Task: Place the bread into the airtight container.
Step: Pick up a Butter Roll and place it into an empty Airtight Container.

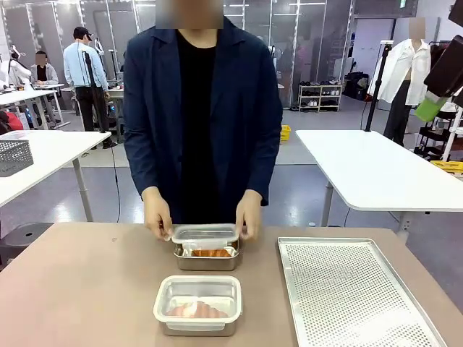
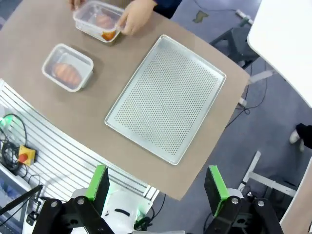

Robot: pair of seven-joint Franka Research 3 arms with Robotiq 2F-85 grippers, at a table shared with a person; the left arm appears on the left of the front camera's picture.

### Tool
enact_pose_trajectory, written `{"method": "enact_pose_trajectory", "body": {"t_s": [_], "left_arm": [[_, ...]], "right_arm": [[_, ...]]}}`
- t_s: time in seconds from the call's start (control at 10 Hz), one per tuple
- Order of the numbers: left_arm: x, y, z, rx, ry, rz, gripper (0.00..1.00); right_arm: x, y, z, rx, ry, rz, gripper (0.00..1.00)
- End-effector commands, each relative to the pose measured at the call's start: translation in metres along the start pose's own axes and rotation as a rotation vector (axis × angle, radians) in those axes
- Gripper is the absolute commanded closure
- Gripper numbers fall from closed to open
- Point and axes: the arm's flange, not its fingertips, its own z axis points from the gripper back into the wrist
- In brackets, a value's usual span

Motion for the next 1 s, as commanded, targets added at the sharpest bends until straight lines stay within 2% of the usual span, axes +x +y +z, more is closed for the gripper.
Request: {"method": "enact_pose_trajectory", "body": {"t_s": [0.0, 0.9], "left_arm": [[0.0015, 0.0004, 0.0004, -0.006, -0.002, -0.010, 0.00], [0.0015, 0.0004, 0.0004, -0.006, -0.002, -0.010, 0.00]], "right_arm": [[0.0056, 0.0000, 0.0016, -0.014, -0.029, 0.002, 0.02], [0.0056, 0.0000, 0.0016, -0.014, -0.029, 0.002, 0.02]]}}
